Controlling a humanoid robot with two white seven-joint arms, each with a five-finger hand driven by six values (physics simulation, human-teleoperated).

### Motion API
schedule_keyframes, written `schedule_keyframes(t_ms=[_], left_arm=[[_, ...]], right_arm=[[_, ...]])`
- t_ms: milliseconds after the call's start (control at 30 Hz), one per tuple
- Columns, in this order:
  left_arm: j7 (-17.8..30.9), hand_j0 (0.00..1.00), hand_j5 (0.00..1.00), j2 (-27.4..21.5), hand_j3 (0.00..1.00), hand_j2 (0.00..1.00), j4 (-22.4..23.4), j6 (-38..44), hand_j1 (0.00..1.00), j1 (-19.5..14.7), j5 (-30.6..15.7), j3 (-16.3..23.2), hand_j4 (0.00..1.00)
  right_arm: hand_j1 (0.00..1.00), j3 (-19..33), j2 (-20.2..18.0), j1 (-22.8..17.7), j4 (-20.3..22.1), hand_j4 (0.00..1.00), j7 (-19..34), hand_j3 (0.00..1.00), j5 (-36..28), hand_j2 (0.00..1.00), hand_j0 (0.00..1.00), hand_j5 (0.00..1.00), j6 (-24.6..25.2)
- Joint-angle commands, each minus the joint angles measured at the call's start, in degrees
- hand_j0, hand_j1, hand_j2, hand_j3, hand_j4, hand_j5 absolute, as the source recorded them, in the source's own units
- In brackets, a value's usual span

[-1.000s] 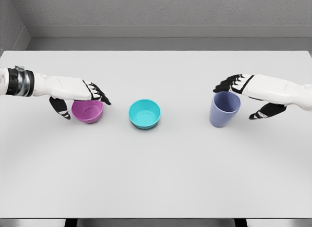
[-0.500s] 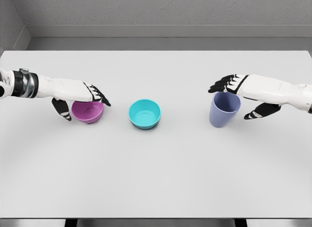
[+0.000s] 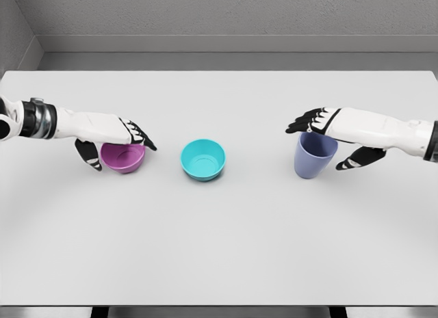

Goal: Stacking bowl and cup with both arms

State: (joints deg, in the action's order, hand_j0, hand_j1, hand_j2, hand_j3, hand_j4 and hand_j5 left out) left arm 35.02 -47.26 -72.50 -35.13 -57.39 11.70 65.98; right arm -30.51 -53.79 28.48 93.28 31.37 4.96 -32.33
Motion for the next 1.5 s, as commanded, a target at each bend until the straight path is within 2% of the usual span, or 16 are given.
schedule_keyframes(t_ms=[0,833,933,1067,1467], left_arm=[[-0.02,1.0,1.0,0.15,1.0,1.0,0.25,0.13,1.0,0.0,-0.28,-0.06,1.0],[-0.02,1.0,1.0,1.38,1.0,1.0,1.66,0.13,1.0,0.44,0.6,-0.15,1.0],[-0.02,0.95,0.95,1.38,0.95,0.95,1.66,0.13,0.95,0.62,0.6,-0.15,0.95],[-0.02,0.81,0.81,1.38,0.81,0.81,1.66,0.13,0.81,0.79,0.6,-0.24,0.81],[-0.02,0.78,0.78,1.3,0.78,0.78,1.05,0.13,0.78,0.79,0.6,-2.52,0.78]], right_arm=[[1.0,-0.16,0.26,0.0,-0.2,1.0,-0.08,1.0,-0.3,1.0,1.0,1.0,0.16],[1.0,-2.54,2.81,2.2,-5.3,1.0,-0.09,1.0,0.05,1.0,1.0,1.0,0.25],[1.0,-2.89,2.81,2.64,-5.65,1.0,-0.09,1.0,0.05,1.0,1.0,1.0,0.16],[1.0,-3.15,2.81,2.9,-6.36,1.0,-0.09,1.0,0.05,1.0,1.0,1.0,0.16],[1.0,-4.12,3.51,2.9,-6.97,1.0,-0.09,1.0,0.05,1.0,1.0,1.0,0.16]])
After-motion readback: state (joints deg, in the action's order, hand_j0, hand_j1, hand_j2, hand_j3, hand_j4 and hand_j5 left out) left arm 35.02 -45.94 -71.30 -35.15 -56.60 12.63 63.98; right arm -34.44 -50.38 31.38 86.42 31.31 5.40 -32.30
